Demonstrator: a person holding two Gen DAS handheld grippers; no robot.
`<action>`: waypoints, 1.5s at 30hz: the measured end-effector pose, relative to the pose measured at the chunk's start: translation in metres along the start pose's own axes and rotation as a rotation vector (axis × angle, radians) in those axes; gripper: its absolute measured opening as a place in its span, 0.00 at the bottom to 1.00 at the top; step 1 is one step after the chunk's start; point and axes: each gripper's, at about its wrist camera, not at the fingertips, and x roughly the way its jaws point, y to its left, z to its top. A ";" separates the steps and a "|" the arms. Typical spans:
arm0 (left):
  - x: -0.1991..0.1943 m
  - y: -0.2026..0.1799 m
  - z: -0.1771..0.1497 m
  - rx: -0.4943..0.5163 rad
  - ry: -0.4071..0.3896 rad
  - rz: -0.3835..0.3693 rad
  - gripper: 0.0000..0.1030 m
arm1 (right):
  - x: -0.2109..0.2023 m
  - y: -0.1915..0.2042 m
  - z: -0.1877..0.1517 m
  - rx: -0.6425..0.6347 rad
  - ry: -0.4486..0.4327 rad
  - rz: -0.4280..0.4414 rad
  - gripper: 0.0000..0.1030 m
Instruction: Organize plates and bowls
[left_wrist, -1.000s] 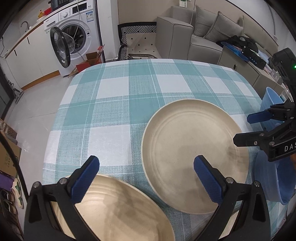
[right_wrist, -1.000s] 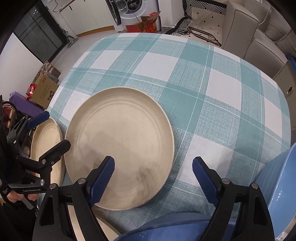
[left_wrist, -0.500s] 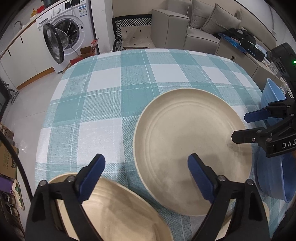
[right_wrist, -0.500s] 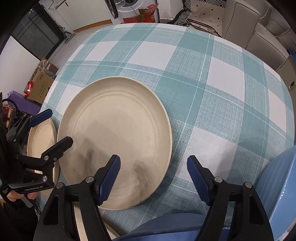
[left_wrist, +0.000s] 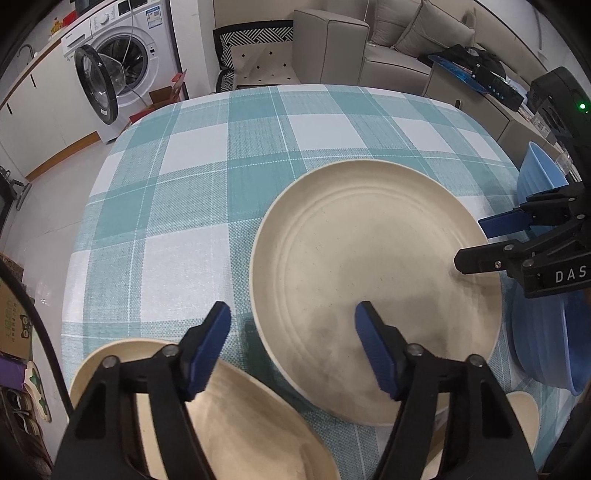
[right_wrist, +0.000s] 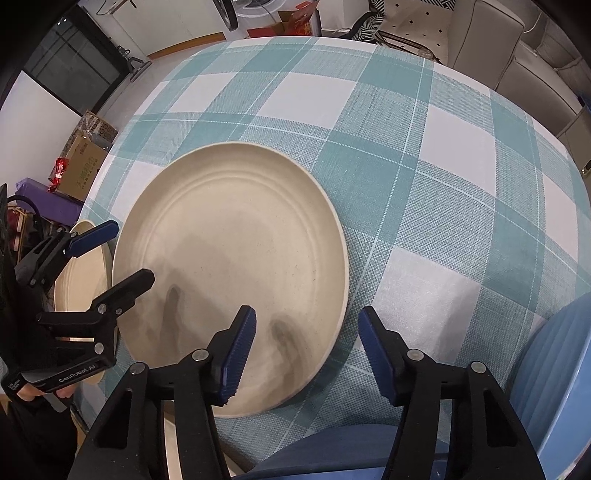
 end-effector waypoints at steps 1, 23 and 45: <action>0.000 0.000 0.000 0.000 0.001 0.000 0.64 | 0.001 0.001 0.000 -0.001 0.002 0.000 0.54; -0.003 0.001 -0.003 -0.007 0.014 -0.007 0.44 | 0.004 0.000 0.001 0.003 0.003 -0.038 0.22; -0.023 0.002 0.002 -0.014 -0.014 -0.016 0.44 | -0.021 -0.008 -0.005 0.027 -0.044 -0.024 0.20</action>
